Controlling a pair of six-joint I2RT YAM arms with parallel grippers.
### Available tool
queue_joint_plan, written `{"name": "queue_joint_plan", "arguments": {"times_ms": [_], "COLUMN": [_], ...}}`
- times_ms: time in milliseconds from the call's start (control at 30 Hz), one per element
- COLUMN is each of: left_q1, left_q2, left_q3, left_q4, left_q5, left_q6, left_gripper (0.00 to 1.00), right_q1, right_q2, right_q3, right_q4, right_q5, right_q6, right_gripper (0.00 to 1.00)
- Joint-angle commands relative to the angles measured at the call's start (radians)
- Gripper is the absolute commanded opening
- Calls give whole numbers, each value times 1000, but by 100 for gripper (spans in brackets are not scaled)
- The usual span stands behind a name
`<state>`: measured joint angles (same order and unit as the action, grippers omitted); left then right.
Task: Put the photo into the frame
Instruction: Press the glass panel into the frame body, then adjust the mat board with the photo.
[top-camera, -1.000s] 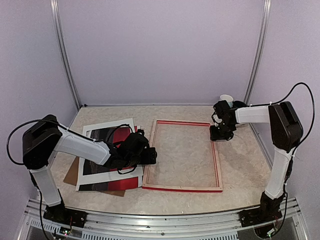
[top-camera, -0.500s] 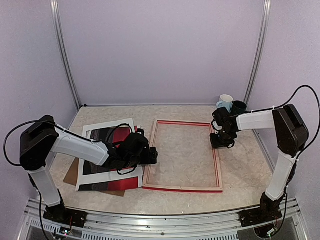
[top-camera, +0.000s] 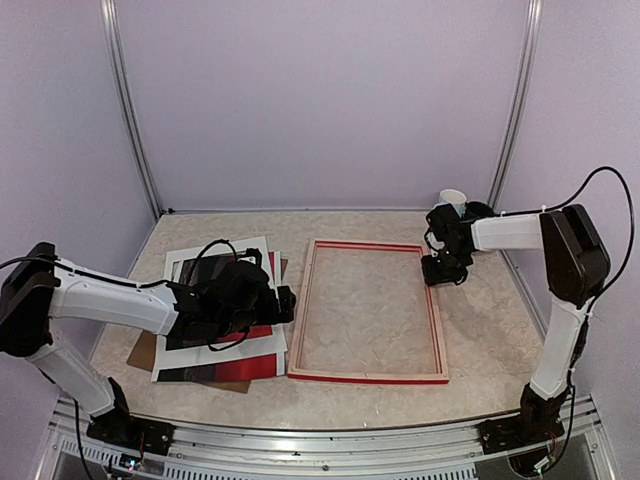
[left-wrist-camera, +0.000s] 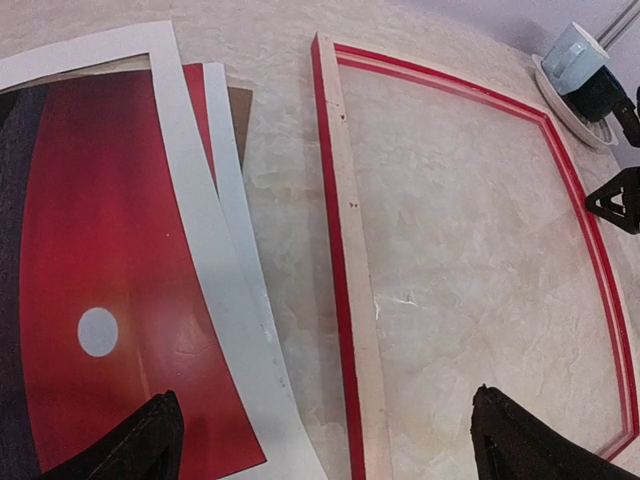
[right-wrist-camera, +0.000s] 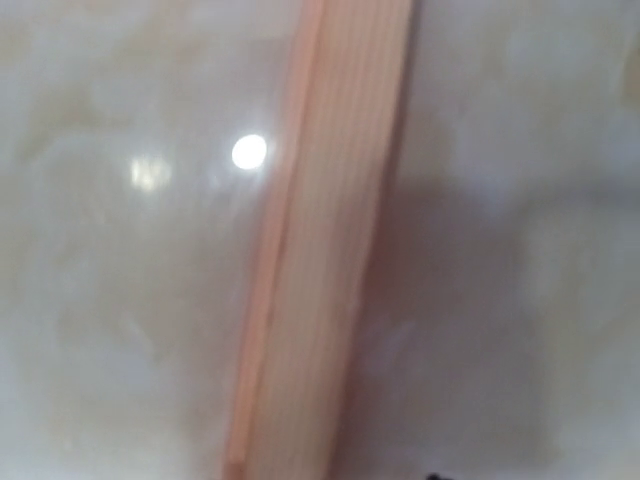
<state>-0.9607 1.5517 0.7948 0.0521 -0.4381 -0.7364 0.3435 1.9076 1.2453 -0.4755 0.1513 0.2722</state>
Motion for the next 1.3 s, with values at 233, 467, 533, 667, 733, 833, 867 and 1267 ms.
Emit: {"name": "queue_joint_plan", "arguments": {"times_ms": [233,467,533,667,733,833,867,1267], "left_q1": [83,156,178,193,197,207,213,231], "left_q2": [-270,-349,-349,-325,-299,-257,-249,-180], "left_q3": [-154,-226,-246,-269,-274,-288,-297,-398], "left_q4": [-175,-182,-161,-108,-80,-17,8,194], "left_q5": [-84,-44,-17,36,62,116,140,283], "left_q6": [-24,-19,-19,-16,-9,2,4,1], "left_gripper": [99,99,99,99,99,99,99,99], "right_q1": [62,174,215,301,348,413,430,576], "right_q2": [-109,-136,-132,-125,-116,-78,-61,198], "right_q3": [56,80,90,109,128,170,188,439], "right_q4": [-39,-5,15,89,121,150,155,139], "right_q5": [-117,-292,-330,-434,-481,-524,-536,-580], "right_q6": [-22,44,68,129,158,197,207,306], "right_gripper": [73,77,76,77,77,77,77,77]}}
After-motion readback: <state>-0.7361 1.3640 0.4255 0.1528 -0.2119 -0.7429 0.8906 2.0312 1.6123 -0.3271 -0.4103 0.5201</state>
